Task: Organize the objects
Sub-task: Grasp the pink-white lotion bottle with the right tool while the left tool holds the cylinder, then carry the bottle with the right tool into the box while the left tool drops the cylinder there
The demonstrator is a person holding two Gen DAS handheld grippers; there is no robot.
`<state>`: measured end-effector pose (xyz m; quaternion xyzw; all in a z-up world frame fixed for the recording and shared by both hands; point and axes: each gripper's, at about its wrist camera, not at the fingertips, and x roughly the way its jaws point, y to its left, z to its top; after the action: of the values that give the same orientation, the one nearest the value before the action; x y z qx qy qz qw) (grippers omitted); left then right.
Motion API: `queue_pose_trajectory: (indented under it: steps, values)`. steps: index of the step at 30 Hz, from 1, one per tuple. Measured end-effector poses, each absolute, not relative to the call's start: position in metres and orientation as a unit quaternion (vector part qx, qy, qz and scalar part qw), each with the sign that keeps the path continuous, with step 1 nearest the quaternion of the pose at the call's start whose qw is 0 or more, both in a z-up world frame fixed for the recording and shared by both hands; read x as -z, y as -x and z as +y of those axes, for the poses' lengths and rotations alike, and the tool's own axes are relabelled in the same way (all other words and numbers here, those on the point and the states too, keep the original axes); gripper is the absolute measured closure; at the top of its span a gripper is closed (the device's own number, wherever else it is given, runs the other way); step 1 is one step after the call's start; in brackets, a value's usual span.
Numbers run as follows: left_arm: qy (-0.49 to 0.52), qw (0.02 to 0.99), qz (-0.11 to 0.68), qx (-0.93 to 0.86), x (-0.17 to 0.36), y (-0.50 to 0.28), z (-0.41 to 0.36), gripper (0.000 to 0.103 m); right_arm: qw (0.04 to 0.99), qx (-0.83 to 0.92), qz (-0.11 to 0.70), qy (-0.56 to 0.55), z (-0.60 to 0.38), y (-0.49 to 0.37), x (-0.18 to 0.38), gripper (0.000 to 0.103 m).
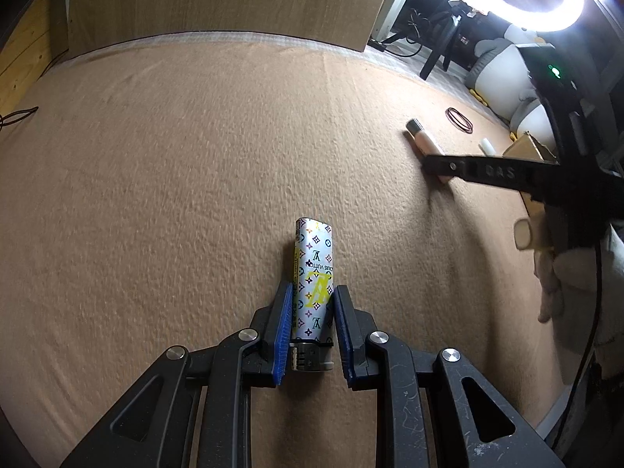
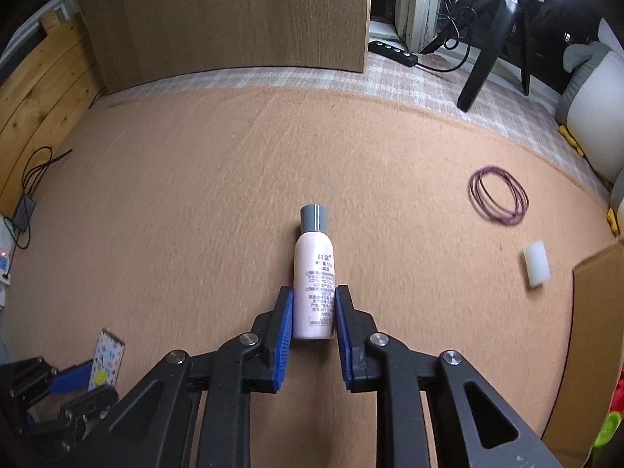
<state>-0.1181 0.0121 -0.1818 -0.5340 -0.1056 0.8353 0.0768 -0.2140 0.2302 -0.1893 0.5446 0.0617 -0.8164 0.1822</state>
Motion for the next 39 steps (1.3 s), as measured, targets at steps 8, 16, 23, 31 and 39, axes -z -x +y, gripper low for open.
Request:
queue_pose_trajectory:
  steps: [8,16,23,31,39]
  values:
    - [0.533,0.077,-0.109,-0.835,0.183,0.117,0.013,0.081,0.204,0.805,0.031,-0.556,0.248,0.177,0.188,0.084]
    - [0.532,0.087,-0.126,-0.833,0.183,0.115,0.015,0.081,0.221,0.798,-0.015,-0.561,0.271,0.122,0.187,0.084]
    - [0.537,0.117,-0.155,-0.821,0.184,0.118,0.037,0.081,0.216,0.807,-0.037,-0.548,0.294,0.094,0.177,0.084]
    - [0.530,0.145,-0.154,-0.821,0.170,0.125,0.069,0.081,0.199,0.826,-0.056,-0.525,0.327,0.086,0.153,0.084]
    - [0.504,0.191,-0.132,-0.832,0.133,0.151,0.127,0.081,0.170,0.849,-0.069,-0.496,0.372,0.087,0.123,0.084]
